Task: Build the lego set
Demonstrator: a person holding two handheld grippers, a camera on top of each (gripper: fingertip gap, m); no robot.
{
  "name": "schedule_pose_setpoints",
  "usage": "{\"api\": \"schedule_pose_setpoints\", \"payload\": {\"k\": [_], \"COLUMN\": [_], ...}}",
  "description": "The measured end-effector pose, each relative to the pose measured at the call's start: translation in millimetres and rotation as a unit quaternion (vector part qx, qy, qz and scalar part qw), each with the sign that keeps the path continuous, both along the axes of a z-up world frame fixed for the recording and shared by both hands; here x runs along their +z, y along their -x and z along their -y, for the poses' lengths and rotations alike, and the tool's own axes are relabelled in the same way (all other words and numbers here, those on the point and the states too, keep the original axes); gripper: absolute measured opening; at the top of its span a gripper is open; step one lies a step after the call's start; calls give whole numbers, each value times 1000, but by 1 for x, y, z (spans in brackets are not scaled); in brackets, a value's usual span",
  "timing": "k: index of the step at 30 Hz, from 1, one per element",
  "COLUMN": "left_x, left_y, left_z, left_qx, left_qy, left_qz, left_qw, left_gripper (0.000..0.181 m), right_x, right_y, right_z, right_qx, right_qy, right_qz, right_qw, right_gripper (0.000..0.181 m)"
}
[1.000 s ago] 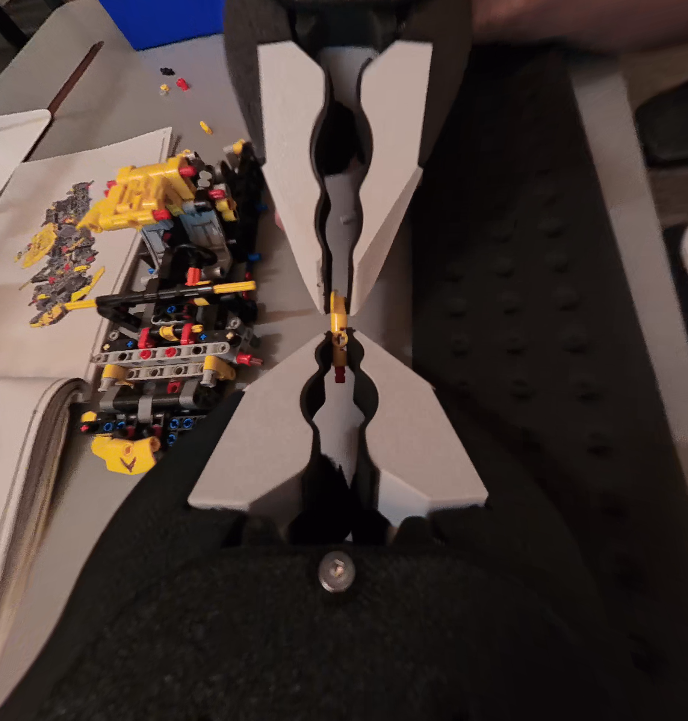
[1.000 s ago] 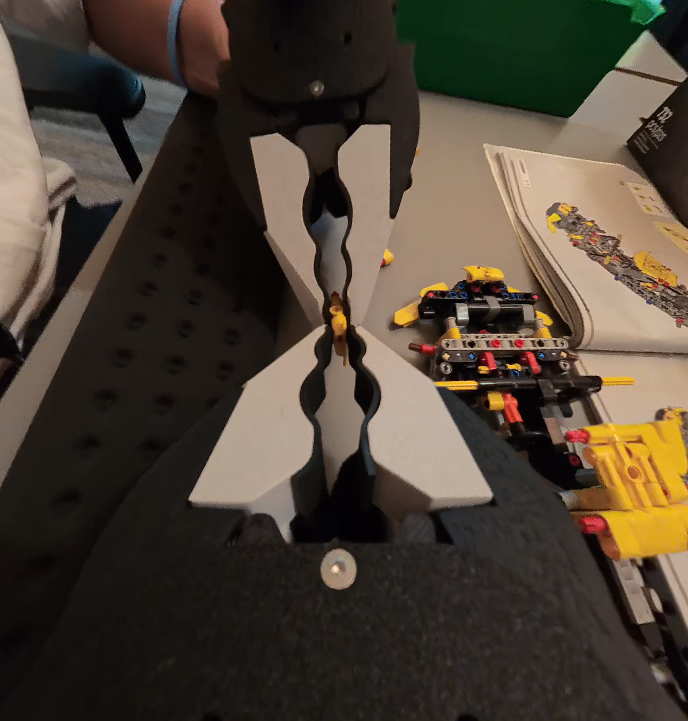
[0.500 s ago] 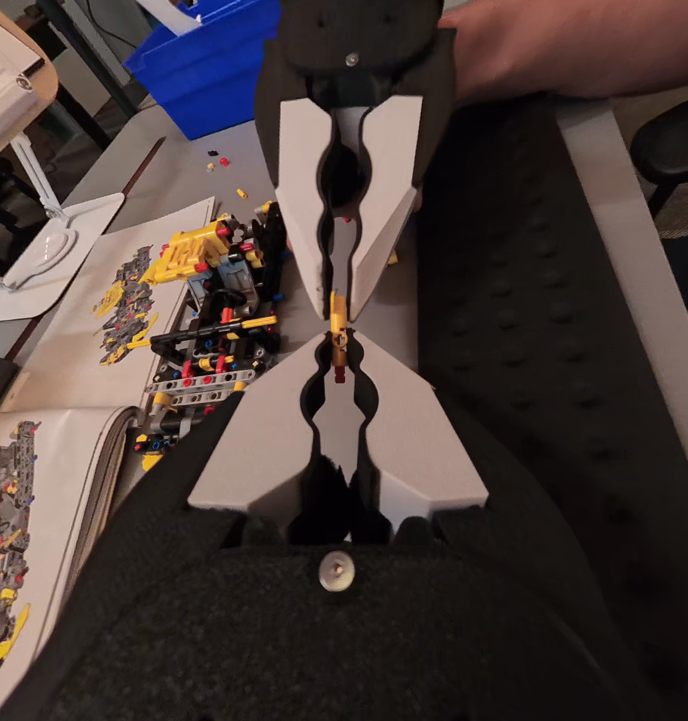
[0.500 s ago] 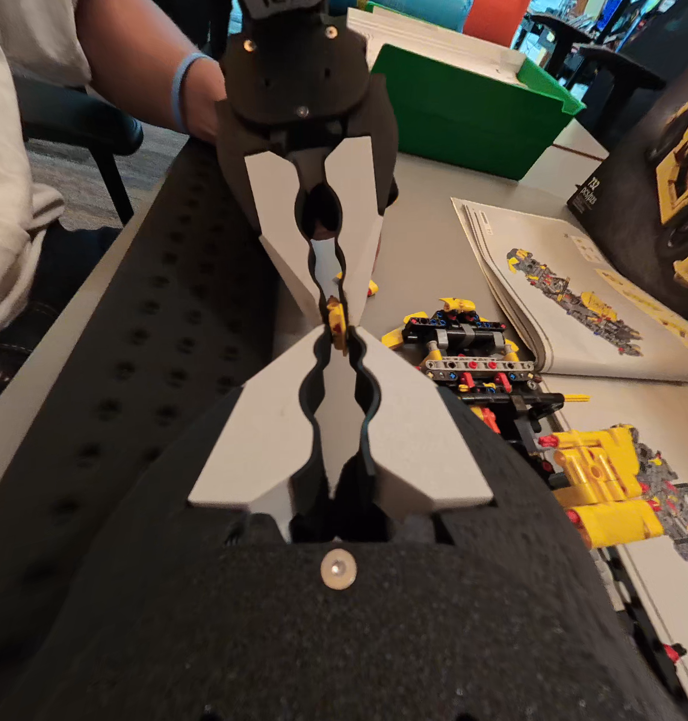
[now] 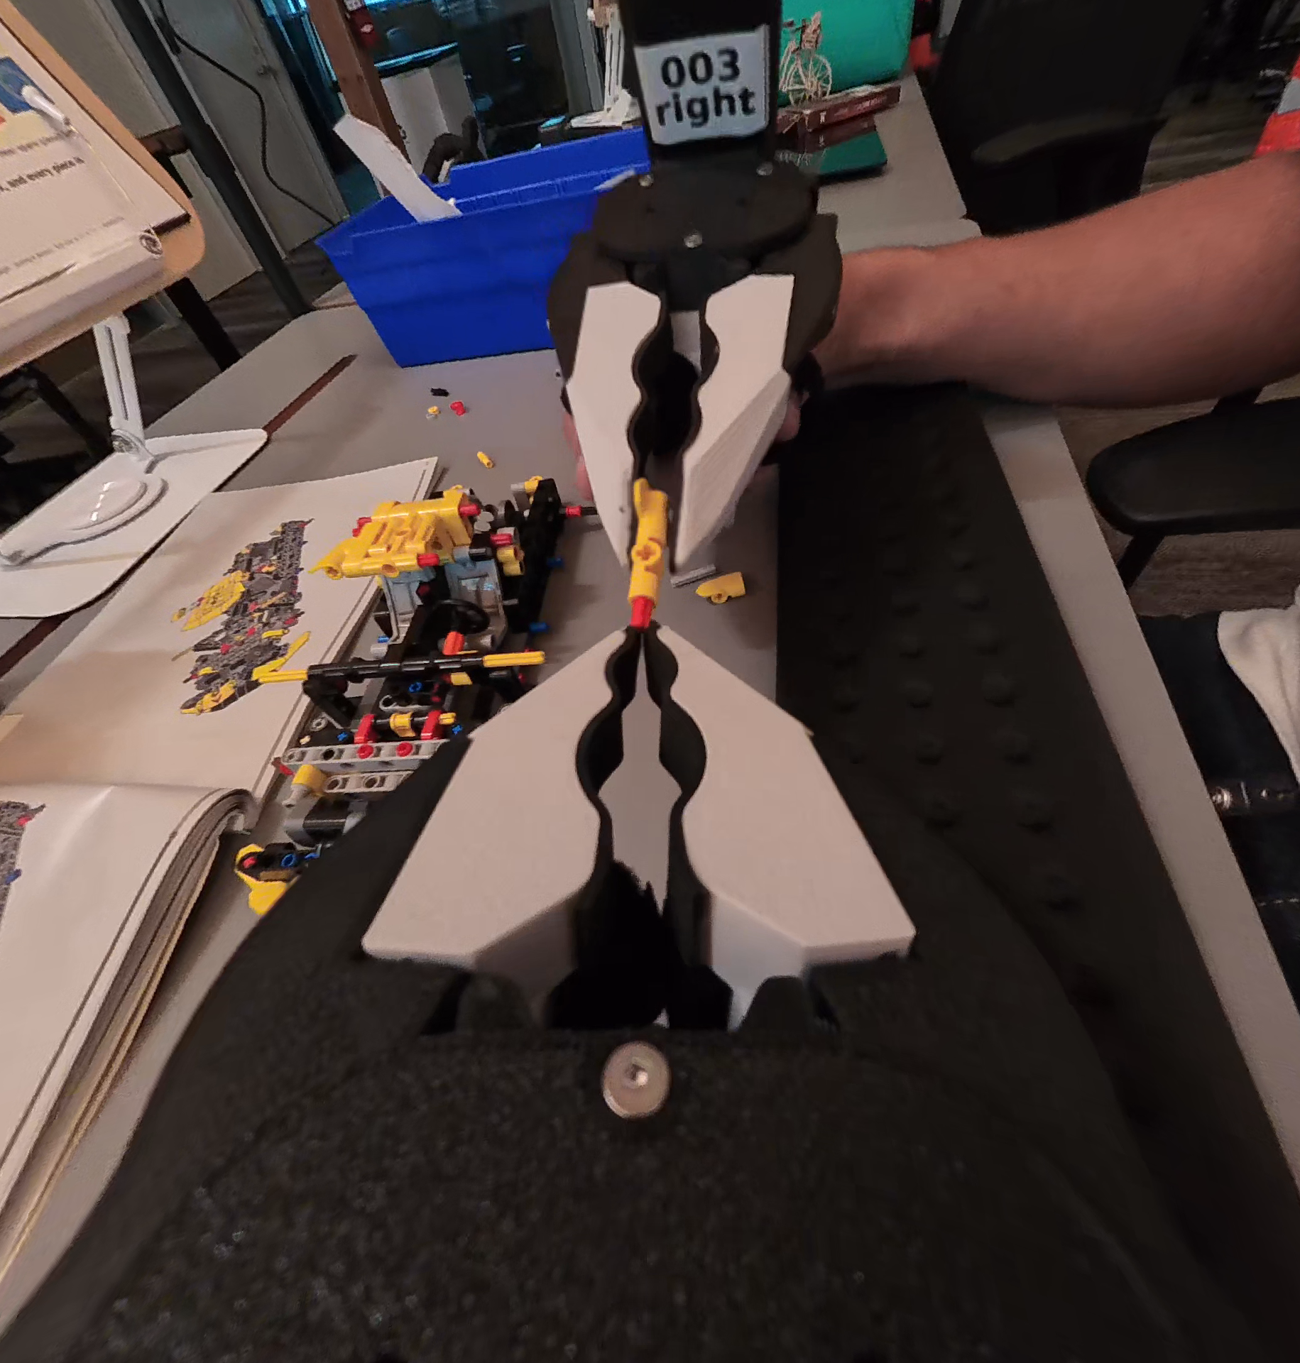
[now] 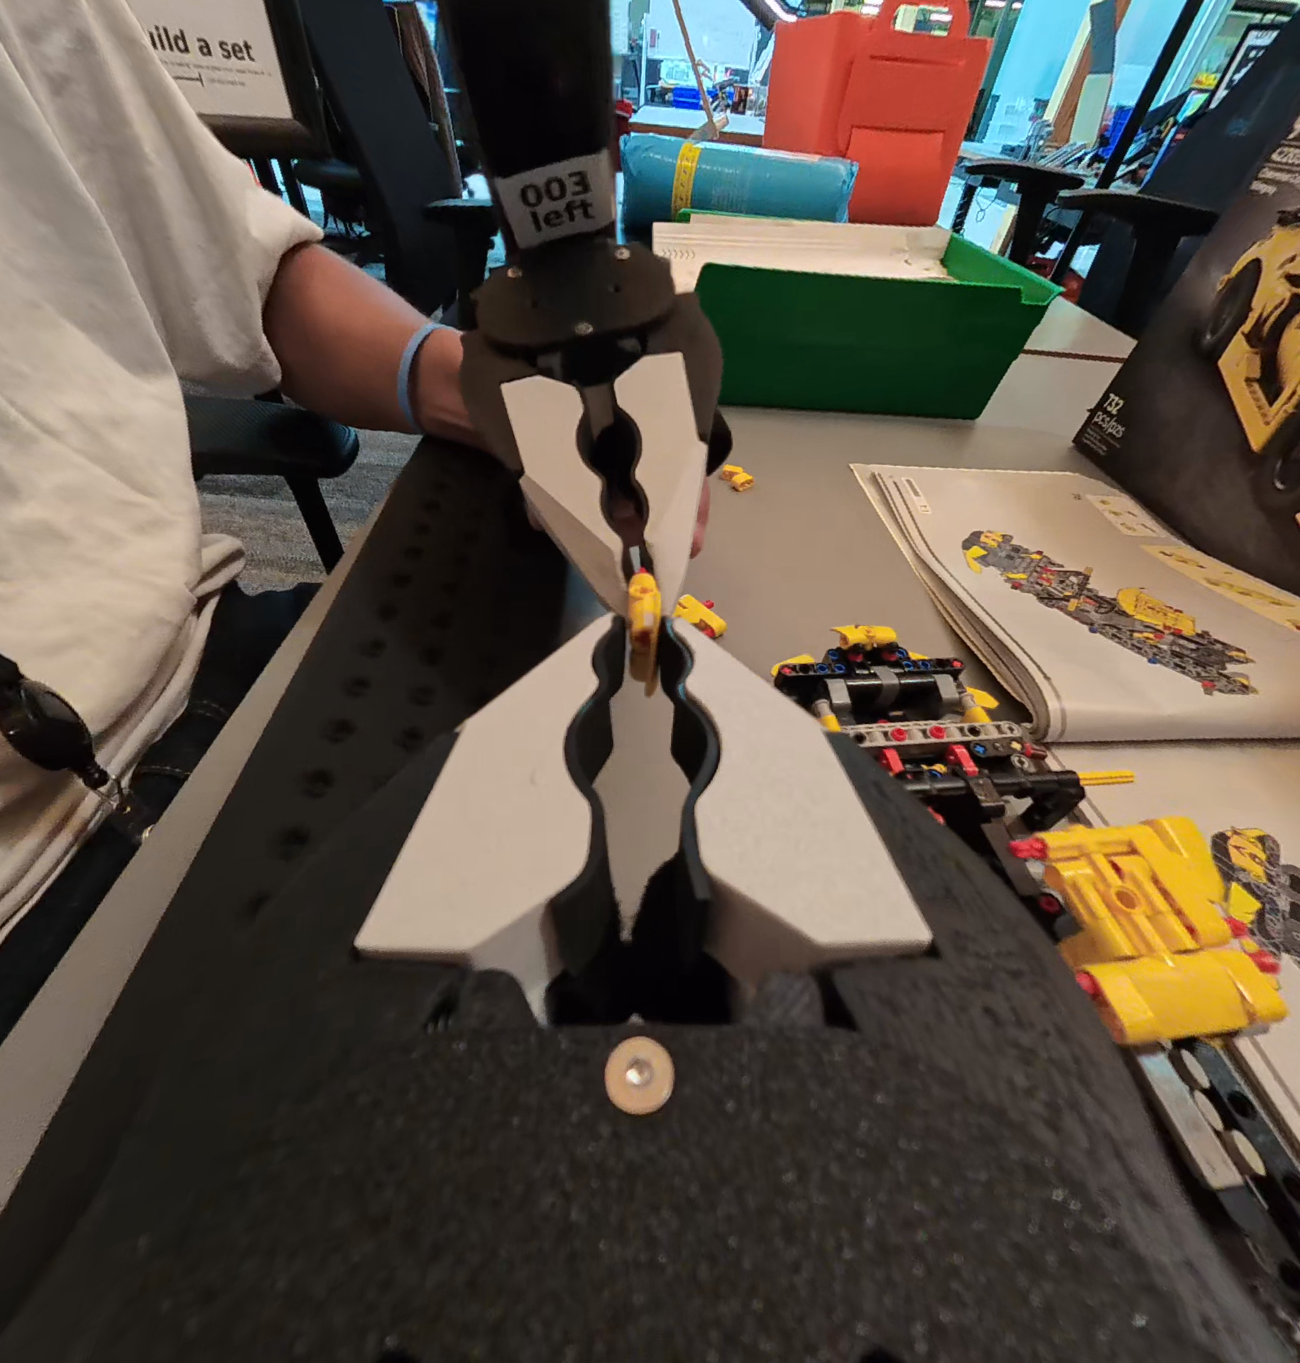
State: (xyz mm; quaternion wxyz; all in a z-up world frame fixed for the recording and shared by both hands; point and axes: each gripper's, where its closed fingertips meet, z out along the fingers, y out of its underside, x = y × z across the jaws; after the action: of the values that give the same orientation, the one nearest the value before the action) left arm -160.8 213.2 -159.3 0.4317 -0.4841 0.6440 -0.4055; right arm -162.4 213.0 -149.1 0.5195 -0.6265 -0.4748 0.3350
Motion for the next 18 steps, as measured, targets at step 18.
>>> {"api": "schedule_pose_setpoints", "payload": {"k": [18], "left_x": [0], "left_y": [-7], "left_z": [-8], "left_qx": [25], "left_qy": [37], "left_qz": [3], "left_qw": [999], "left_gripper": [0], "right_x": [5], "right_y": [-1], "right_z": [-16], "right_qx": [-34], "right_qy": [11], "right_qz": [-27], "right_qw": [999], "right_gripper": [6]}}
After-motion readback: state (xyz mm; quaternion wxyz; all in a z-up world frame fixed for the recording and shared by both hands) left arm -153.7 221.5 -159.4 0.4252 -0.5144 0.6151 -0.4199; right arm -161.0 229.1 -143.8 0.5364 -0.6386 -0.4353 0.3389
